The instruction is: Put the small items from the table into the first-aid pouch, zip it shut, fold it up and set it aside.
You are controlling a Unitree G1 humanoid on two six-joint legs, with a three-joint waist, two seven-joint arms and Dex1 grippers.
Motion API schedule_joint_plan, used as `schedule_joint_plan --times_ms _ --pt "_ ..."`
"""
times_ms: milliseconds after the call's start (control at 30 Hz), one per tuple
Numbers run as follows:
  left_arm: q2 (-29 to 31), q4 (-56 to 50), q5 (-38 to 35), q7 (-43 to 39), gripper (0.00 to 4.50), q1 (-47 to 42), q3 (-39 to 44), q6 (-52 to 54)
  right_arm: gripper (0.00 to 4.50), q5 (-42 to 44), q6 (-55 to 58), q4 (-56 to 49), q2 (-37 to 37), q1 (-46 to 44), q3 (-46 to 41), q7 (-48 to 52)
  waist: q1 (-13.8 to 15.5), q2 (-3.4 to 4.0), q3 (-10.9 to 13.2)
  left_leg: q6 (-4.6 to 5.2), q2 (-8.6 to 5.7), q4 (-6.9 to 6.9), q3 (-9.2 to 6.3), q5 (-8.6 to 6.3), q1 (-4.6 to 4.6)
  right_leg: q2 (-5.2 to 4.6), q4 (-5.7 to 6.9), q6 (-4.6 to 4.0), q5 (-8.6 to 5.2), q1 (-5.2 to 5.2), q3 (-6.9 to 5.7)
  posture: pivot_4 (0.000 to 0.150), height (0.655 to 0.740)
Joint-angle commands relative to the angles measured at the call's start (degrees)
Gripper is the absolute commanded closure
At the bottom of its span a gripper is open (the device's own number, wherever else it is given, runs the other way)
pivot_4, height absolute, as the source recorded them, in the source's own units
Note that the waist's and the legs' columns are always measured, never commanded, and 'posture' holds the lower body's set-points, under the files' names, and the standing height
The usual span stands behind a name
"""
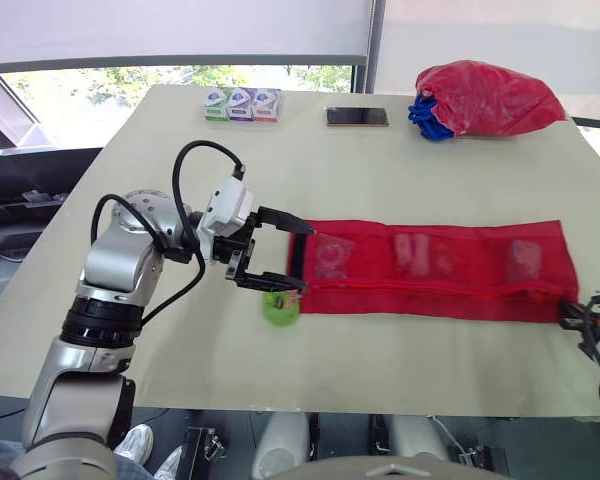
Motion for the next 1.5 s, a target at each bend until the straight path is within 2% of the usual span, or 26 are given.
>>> schedule_joint_plan --times_ms 33,133,233,367,400,500,633,767,867,1000,1167,1333,1500 --pt "1.1 -2.5 -1.3 0.2 0.0 -0.7 1.7 0.6 4.43 -4.7 -4.6 3.7 -3.0 -0.4 -3.0 -0.9 0.0 0.0 0.0 0.0 0.02 0.0 -0.01 0.0 0.0 0.11 0.0 0.03 -0.02 0.0 0.1 0.15 0.74" --pt "1.2 -3.2 -1.5 0.5 0.0 -0.4 1.7 0.9 4.43 -5.7 -7.8 5.0 -3.6 -0.7 -2.8 0.7 0.0 0.0 0.0 0.0 0.04 0.0 -0.03 0.0 0.0 0.39 0.0 0.11 -0.07 0.0 0.46 0.15 0.74" --pt "1.5 -3.8 -1.9 0.8 0.0 0.2 1.9 1.3 3.56 -5.2 -9.4 3.1 -3.8 0.7 -3.4 3.6 -0.1 0.0 0.0 0.0 0.07 0.0 0.01 0.0 0.0 0.44 0.0 0.11 -0.07 0.0 0.57 0.15 0.74" --pt "2.9 -3.2 -1.7 1.6 0.0 1.2 3.0 2.0 1.7 -3.8 -10.6 -3.4 -6.9 9.5 -5.6 13.8 0.1 0.07 0.0 0.0 0.12 -0.05 0.0 0.0 0.0 0.46 0.0 0.1 -0.06 -0.01 0.56 0.15 0.74" --pt "3.2 -3.0 -1.7 1.9 0.0 1.3 3.2 2.1 1.37 -3.5 -10.9 -4.5 -7.6 11.3 -6.1 15.8 0.1 0.08 0.0 0.0 0.13 -0.06 -0.01 0.0 -0.01 0.46 0.0 0.11 -0.07 -0.01 0.54 0.15 0.74" --pt "3.9 -1.8 0.6 5.8 0.0 2.3 2.6 4.9 0.02 -2.4 -17.4 -7.2 -8.8 15.5 -9.3 23.7 0.0 0.07 0.0 0.0 0.16 -0.07 0.01 -0.01 0.02 0.47 -0.02 0.21 -0.13 0.0 0.54 0.15 0.74" --pt "2.3 -0.6 2.3 12.5 0.0 3.4 1.5 10.6 0.02 5.8 -19.7 -13.2 -8.6 17.5 -14.8 33.5 -0.2 -0.03 0.0 0.01 0.21 -0.04 0.07 0.0 0.1 0.52 -0.01 0.28 -0.15 0.02 0.63 0.15 0.74" --pt "-1.3 1.4 1.5 19.3 0.0 3.6 2.3 17.4 0.02 13.2 -16.7 -20.8 -9.1 18.2 -16.2 36.7 0.0 -0.04 0.0 -0.01 0.21 0.0 0.05 0.01 0.12 0.5 0.06 0.27 -0.15 0.03 0.63 0.15 0.74" --pt "-4.2 2.6 -1.0 23.8 0.0 3.3 3.3 25.7 0.02 20.9 -12.0 -27.6 -10.1 16.7 -15.7 33.5 0.0 -0.07 0.0 -0.02 0.22 -0.01 -0.05 0.02 0.07 0.48 0.08 0.26 -0.14 0.02 0.56 0.15 0.74" --pt "-7.7 3.0 -2.0 29.9 0.0 3.0 2.9 34.3 0.02 25.6 -9.5 -33.5 -11.4 12.6 -12.7 28.0 0.0 -0.13 0.0 -0.02 0.19 -0.01 -0.06 0.02 0.02 0.41 0.06 0.12 -0.04 0.02 0.53 0.15 0.74" --pt "-11.8 3.8 -5.4 34.9 0.0 1.8 4.2 45.5 0.02 28.7 -9.1 -38.1 -12.4 8.4 -8.7 24.0 0.1 -0.2 0.0 -0.04 0.16 0.0 -0.1 0.03 0.01 0.4 0.05 0.1 -0.05 0.02 0.53 0.15 0.74" --pt "-16.6 10.4 -9.7 40.1 0.0 -2.0 9.2 59.0 0.02 29.6 -9.2 -38.6 -13.0 7.4 -7.6 22.8 0.0 -0.27 0.0 -0.04 0.14 0.01 -0.1 0.03 0.0 0.41 0.06 0.15 -0.04 0.03 0.5 0.15 0.74" --pt "-19.6 12.6 -10.5 42.6 0.0 -2.9 8.7 64.0 0.02 28.5 -9.9 -38.9 -12.9 8.0 -6.4 22.8 0.0 -0.26 0.0 -0.06 0.13 0.01 -0.08 0.04 0.03 0.43 0.07 0.28 0.1 0.03 0.52 0.15 0.74"
